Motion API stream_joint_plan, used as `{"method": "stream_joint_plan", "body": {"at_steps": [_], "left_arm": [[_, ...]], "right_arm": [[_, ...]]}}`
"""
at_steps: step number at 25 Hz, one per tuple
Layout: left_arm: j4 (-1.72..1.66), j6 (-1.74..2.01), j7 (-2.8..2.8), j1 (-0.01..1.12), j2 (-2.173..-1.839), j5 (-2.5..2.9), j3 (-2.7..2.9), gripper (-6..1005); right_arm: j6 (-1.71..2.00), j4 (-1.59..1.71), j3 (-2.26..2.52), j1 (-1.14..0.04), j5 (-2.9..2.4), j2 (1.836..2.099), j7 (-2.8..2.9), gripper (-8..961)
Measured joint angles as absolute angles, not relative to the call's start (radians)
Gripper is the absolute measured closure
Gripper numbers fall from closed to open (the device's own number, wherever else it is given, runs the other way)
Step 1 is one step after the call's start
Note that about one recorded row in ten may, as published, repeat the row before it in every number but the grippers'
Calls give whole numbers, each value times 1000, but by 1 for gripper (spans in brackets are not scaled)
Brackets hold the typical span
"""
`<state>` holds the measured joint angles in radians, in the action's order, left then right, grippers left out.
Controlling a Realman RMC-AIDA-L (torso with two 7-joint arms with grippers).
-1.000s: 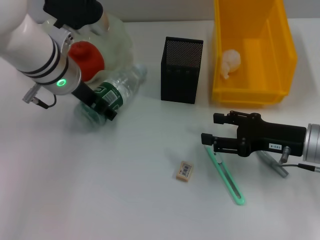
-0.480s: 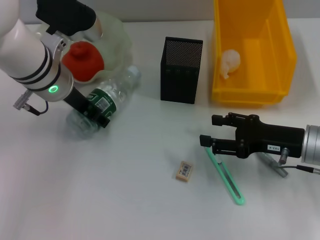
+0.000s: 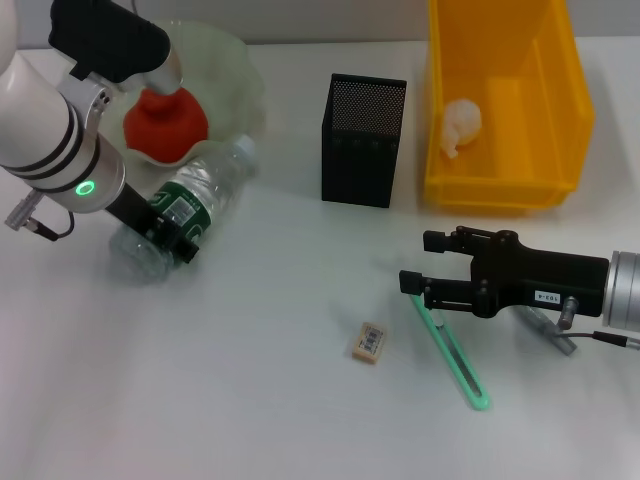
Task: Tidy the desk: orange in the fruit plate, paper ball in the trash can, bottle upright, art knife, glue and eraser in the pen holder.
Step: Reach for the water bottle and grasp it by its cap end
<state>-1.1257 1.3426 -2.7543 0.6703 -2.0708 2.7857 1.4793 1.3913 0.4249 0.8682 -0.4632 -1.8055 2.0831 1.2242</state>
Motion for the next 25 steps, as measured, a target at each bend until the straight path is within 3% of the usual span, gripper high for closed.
{"method": "stream_joint_plan", "body": {"at_steps": [25], "left_arm": [[-1168, 1406, -2710, 673, -2071, 2776, 1491, 219]], "right_arm": [[1391, 423, 868, -472, -1805, 2083, 1224, 180]]}}
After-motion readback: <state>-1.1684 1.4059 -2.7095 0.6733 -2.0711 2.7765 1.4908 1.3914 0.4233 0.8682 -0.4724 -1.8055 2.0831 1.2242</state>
